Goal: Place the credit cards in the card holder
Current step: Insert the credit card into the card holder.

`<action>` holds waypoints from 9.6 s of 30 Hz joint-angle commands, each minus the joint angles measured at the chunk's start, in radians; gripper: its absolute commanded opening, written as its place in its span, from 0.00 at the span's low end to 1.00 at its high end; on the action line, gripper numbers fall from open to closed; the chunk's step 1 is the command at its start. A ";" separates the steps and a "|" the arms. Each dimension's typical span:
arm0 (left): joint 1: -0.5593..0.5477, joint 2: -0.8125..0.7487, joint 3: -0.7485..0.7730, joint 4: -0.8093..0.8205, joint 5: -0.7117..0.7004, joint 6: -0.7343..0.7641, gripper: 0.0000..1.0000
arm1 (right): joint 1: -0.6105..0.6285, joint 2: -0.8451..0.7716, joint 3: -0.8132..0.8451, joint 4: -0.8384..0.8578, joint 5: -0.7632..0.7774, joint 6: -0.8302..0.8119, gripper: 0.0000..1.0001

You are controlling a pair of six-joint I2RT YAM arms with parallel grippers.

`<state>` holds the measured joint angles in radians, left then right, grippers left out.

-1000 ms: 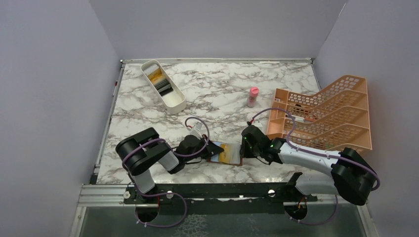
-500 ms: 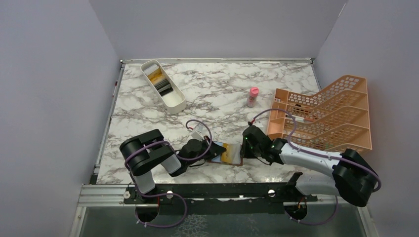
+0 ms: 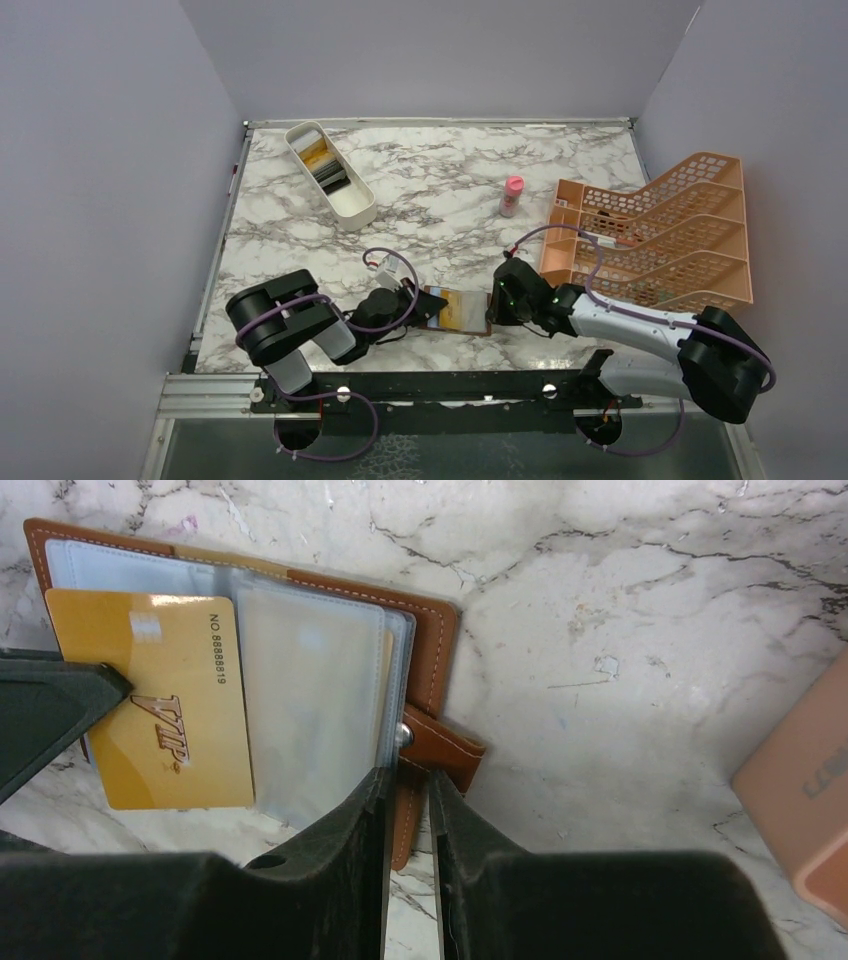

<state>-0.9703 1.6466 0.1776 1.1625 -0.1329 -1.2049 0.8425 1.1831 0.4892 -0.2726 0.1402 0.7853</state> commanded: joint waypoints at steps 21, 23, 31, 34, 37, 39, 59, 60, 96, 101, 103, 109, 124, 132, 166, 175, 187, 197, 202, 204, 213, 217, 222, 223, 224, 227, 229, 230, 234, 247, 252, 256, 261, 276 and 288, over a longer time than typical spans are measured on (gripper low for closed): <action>-0.047 0.078 0.023 0.085 -0.098 0.012 0.00 | 0.001 -0.015 -0.016 0.006 -0.070 0.011 0.24; -0.047 0.064 0.027 0.085 -0.111 0.039 0.00 | 0.001 -0.014 -0.014 0.006 -0.070 0.009 0.24; -0.049 0.060 0.008 0.086 -0.124 0.047 0.00 | 0.001 -0.001 -0.024 0.022 -0.083 0.009 0.23; -0.055 0.083 0.026 0.103 -0.094 0.042 0.00 | 0.001 0.003 -0.027 0.031 -0.085 0.009 0.23; -0.069 0.118 0.040 0.150 -0.069 0.038 0.01 | 0.001 0.007 -0.023 0.031 -0.088 0.011 0.23; -0.071 0.117 0.045 0.163 -0.057 0.036 0.07 | 0.001 0.003 -0.017 0.022 -0.089 0.011 0.23; -0.103 -0.091 0.125 -0.288 -0.115 0.153 0.35 | 0.001 -0.081 0.026 -0.114 -0.010 -0.020 0.24; -0.103 -0.087 0.126 -0.293 -0.117 0.150 0.33 | 0.001 -0.083 0.026 -0.114 -0.011 -0.021 0.24; -0.147 -0.072 0.360 -0.837 -0.179 0.285 0.40 | 0.001 0.024 0.023 -0.025 0.017 -0.033 0.24; -0.183 -0.084 0.408 -0.932 -0.255 0.298 0.42 | 0.001 0.040 0.012 0.003 -0.004 -0.021 0.24; -0.190 -0.082 0.422 -0.969 -0.275 0.303 0.42 | 0.001 0.036 0.009 0.006 -0.006 -0.020 0.24; -0.194 -0.080 0.433 -1.006 -0.286 0.306 0.44 | 0.000 0.016 0.000 0.001 -0.008 -0.013 0.24; -0.184 -0.206 0.391 -1.015 -0.249 0.277 0.54 | 0.001 -0.017 -0.008 -0.011 -0.020 -0.010 0.23; -0.180 -0.212 0.415 -1.084 -0.276 0.271 0.54 | 0.001 -0.024 -0.005 -0.014 -0.023 -0.014 0.23; -0.203 -0.099 0.517 -1.088 -0.222 0.273 0.59 | 0.001 0.016 -0.014 0.072 -0.087 0.007 0.23; -0.208 -0.053 0.508 -0.992 -0.168 0.208 0.58 | 0.001 0.039 -0.059 0.162 -0.166 0.065 0.22; -0.210 -0.164 0.500 -1.122 -0.253 0.226 0.57 | 0.001 -0.051 -0.060 0.032 -0.052 0.049 0.21; -0.218 -0.143 0.473 -1.125 -0.248 0.203 0.48 | 0.001 -0.046 -0.070 0.015 -0.045 0.043 0.21; -0.218 -0.180 0.433 -1.097 -0.258 0.186 0.39 | 0.001 -0.053 -0.069 0.015 -0.045 0.044 0.21; -0.216 -0.191 0.418 -1.081 -0.260 0.177 0.33 | 0.001 -0.055 -0.066 0.015 -0.045 0.045 0.21; -0.200 -0.236 0.391 -1.079 -0.303 0.166 0.05 | 0.002 -0.041 -0.074 0.035 -0.057 0.041 0.21; -0.185 -0.212 0.382 -1.061 -0.295 0.149 0.01 | 0.002 -0.037 -0.074 0.050 -0.077 0.037 0.21; -0.184 -0.180 0.387 -1.056 -0.307 0.128 0.00 | 0.001 -0.049 -0.089 0.068 -0.100 0.035 0.21; -0.183 -0.177 0.383 -1.056 -0.314 0.118 0.00 | 0.001 -0.049 -0.094 0.078 -0.109 0.034 0.21; -0.181 -0.176 0.377 -1.049 -0.316 0.103 0.00 | 0.001 -0.050 -0.099 0.086 -0.118 0.031 0.21; -0.178 -0.178 0.357 -1.013 -0.315 0.072 0.00 | 0.001 -0.049 -0.110 0.102 -0.134 0.030 0.21; -0.176 -0.184 0.350 -1.010 -0.319 0.058 0.00 | 0.001 -0.049 -0.109 0.099 -0.134 0.029 0.21; -0.175 -0.188 0.344 -1.001 -0.318 0.051 0.00 | 0.001 -0.052 -0.110 0.098 -0.133 0.029 0.21; -0.175 -0.189 0.307 -0.933 -0.282 0.000 0.00 | 0.002 -0.057 -0.113 0.098 -0.128 0.026 0.21; -0.188 -0.153 0.319 -0.927 -0.243 -0.022 0.35 | 0.002 -0.094 -0.106 0.050 -0.096 0.023 0.21; -0.192 -0.175 0.324 -0.964 -0.264 -0.006 0.42 | 0.001 -0.095 -0.099 0.039 -0.087 0.019 0.21; -0.193 -0.193 0.329 -0.979 -0.272 0.003 0.44 | 0.001 -0.087 -0.085 0.029 -0.081 0.013 0.21; -0.202 -0.190 0.358 -0.981 -0.264 0.027 0.45 | 0.001 -0.074 -0.079 0.052 -0.082 0.012 0.21; -0.216 -0.101 0.414 -0.951 -0.237 0.048 0.47 | 0.003 -0.022 -0.115 0.169 -0.188 0.036 0.21; -0.219 -0.061 0.490 -0.943 -0.214 0.119 0.47 | 0.003 -0.019 -0.121 0.157 -0.166 0.049 0.20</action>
<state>-1.1786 1.5738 0.6403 0.2096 -0.3889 -1.1137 0.8402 1.1522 0.3859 -0.1062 -0.0177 0.8211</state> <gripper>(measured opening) 0.464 0.207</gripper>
